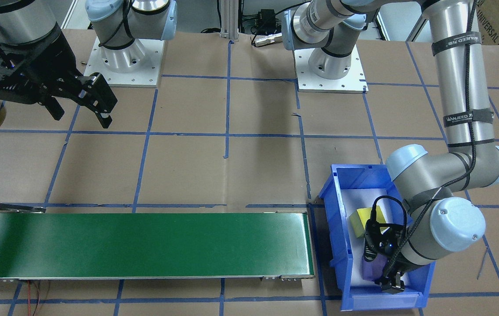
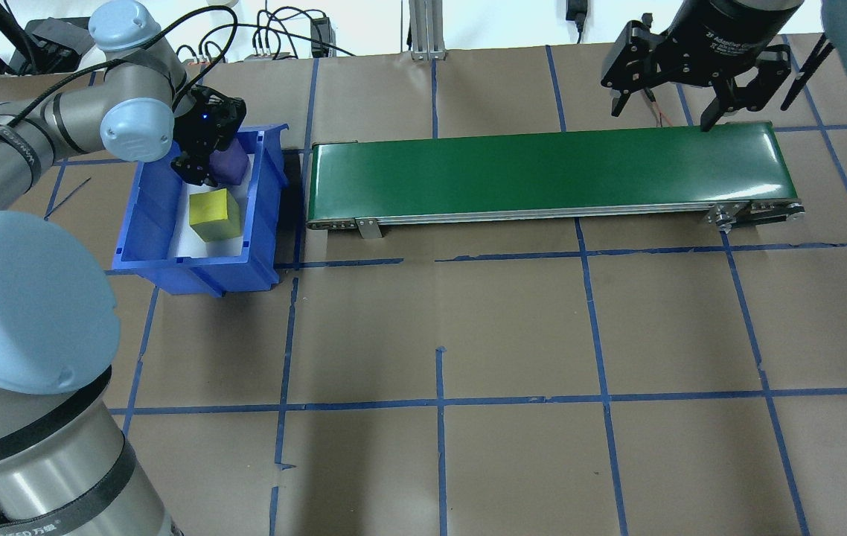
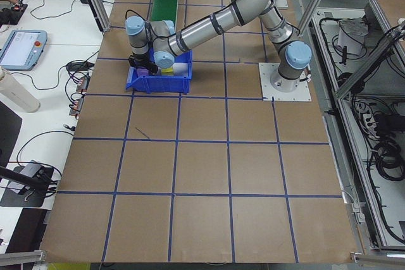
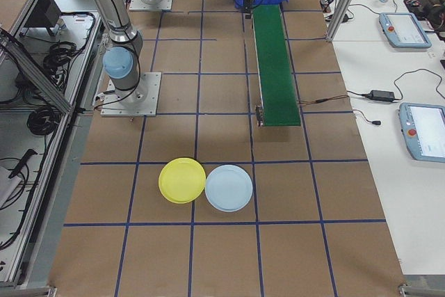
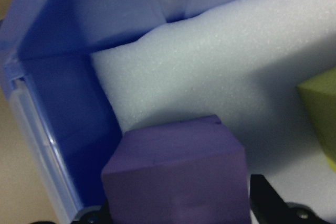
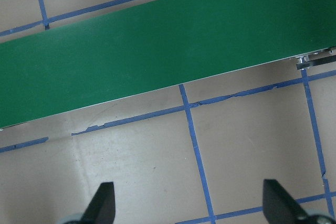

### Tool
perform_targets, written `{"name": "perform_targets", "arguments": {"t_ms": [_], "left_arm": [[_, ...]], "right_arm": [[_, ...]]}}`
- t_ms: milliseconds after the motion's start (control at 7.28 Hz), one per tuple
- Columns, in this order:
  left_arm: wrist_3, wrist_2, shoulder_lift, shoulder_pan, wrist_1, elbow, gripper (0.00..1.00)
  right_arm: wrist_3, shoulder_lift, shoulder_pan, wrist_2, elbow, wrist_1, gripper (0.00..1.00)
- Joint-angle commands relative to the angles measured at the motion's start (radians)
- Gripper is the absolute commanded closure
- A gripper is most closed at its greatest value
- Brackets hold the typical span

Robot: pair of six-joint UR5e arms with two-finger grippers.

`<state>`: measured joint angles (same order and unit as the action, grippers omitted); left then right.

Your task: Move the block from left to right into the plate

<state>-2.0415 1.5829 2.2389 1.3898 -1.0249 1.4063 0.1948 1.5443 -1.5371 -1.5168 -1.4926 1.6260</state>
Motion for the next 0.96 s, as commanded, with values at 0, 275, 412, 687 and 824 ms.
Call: {"name": "perform_targets", "arguments": {"t_ms": [0, 275, 412, 687, 824], "left_arm": [[-0.002, -0.004, -0.007, 0.0, 0.003, -0.004, 0.32], [0.05, -0.009, -0.05, 0.002, 0.008, 0.0, 0.43], [0.225, -0.076, -0.106, 0.003, -0.006, 0.008, 0.43], [0.268, -0.1, -0.211, 0.015, -0.121, 0.005, 0.42], [0.273, -0.098, -0.247, 0.076, -0.157, 0.005, 0.42]], "right_arm": [[-0.001, 0.0, 0.0, 0.0, 0.0, 0.0, 0.0], [0.0, 0.0, -0.001, 0.0, -0.002, 0.0, 0.0], [0.0, 0.0, 0.0, 0.001, -0.002, 0.0, 0.0], [0.0, 0.0, 0.0, 0.001, -0.002, 0.0, 0.0], [0.0, -0.001, 0.0, 0.0, -0.002, 0.0, 0.0]]}}
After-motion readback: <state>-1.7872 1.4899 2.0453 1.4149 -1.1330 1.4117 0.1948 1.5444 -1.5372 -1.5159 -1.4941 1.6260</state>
